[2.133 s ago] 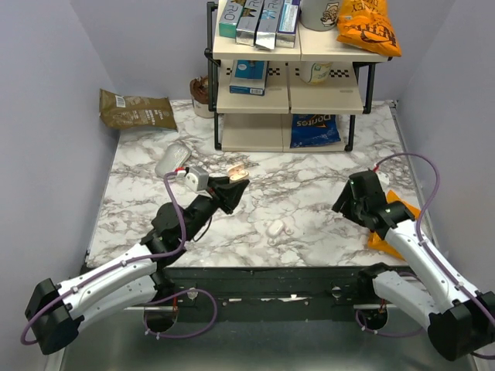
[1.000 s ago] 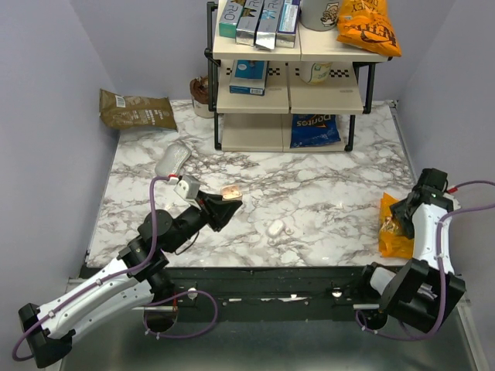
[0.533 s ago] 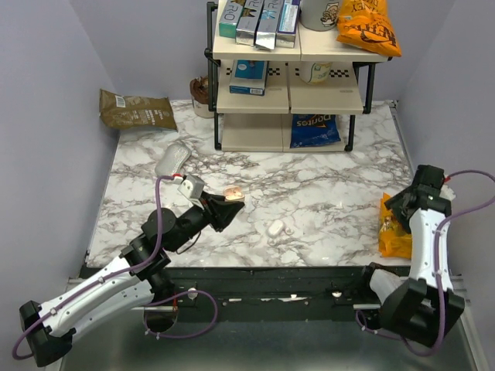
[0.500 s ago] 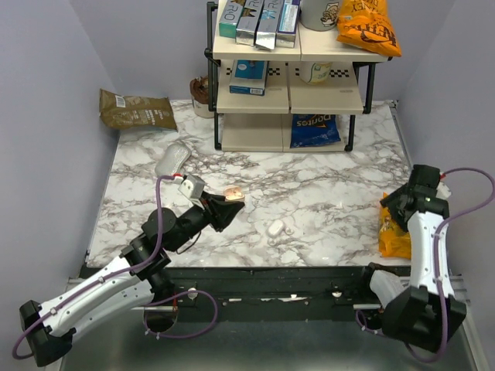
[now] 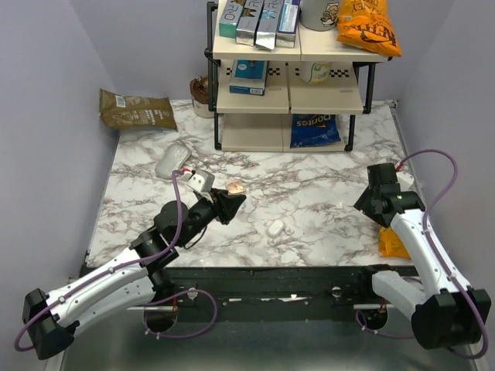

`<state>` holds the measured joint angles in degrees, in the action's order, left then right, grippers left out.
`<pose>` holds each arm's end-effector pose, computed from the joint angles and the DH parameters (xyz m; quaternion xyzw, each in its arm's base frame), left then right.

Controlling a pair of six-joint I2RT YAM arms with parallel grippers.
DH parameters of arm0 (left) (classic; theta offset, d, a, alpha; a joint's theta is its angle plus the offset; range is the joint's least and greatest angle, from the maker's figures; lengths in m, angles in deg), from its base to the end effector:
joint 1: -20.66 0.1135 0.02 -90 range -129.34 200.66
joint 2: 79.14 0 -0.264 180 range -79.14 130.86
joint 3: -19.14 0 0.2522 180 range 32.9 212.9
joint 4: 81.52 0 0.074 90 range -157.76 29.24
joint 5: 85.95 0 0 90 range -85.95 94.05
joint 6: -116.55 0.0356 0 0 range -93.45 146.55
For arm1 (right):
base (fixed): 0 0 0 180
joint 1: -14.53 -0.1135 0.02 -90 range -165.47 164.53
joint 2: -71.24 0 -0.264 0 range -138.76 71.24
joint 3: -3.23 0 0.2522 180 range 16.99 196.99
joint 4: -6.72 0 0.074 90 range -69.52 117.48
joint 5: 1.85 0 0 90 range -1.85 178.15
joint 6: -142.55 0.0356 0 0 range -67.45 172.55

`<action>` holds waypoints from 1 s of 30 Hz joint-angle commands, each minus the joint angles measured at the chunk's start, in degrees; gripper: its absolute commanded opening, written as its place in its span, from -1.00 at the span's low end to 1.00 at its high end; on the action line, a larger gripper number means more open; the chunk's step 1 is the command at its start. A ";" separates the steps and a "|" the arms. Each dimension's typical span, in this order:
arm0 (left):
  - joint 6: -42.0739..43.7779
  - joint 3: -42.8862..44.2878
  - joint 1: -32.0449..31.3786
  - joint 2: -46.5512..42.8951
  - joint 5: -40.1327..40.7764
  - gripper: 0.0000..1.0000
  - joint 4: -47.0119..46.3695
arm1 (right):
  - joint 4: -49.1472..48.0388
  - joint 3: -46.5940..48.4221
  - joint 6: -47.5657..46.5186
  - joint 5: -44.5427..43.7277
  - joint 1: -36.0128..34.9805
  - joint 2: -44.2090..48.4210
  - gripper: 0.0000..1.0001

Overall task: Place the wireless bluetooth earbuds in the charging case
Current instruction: Move the left earbud to the corner of the board.

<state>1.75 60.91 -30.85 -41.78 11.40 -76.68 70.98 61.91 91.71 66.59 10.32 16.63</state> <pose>0.1099 -0.1309 0.2923 0.1197 0.6996 -0.3985 0.5809 0.1724 -0.0004 0.2537 0.3310 0.8910 -0.0746 0.3016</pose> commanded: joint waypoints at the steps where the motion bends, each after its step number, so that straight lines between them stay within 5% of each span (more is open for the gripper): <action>1: 1.33 4.15 -0.35 2.52 3.89 -1.00 -3.56 | 1.01 -0.36 2.15 -7.88 -1.77 -3.13 0.36; 9: 0.89 6.36 -0.35 4.65 6.61 -1.00 1.37 | 7.41 -1.24 15.57 -9.20 -1.77 -5.68 0.39; 17: -8.59 4.42 -0.61 4.56 5.48 -1.00 -1.00 | 5.93 -6.43 21.05 3.36 -1.68 -7.44 0.37; 30: -8.25 9.87 -5.27 4.38 5.83 -1.00 3.48 | 13.40 -5.37 27.46 -5.86 -0.19 -14.21 0.47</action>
<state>-6.36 68.62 -34.96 -36.86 16.85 -74.59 80.89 55.49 115.77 64.67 9.01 2.22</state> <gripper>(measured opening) 0.367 0.727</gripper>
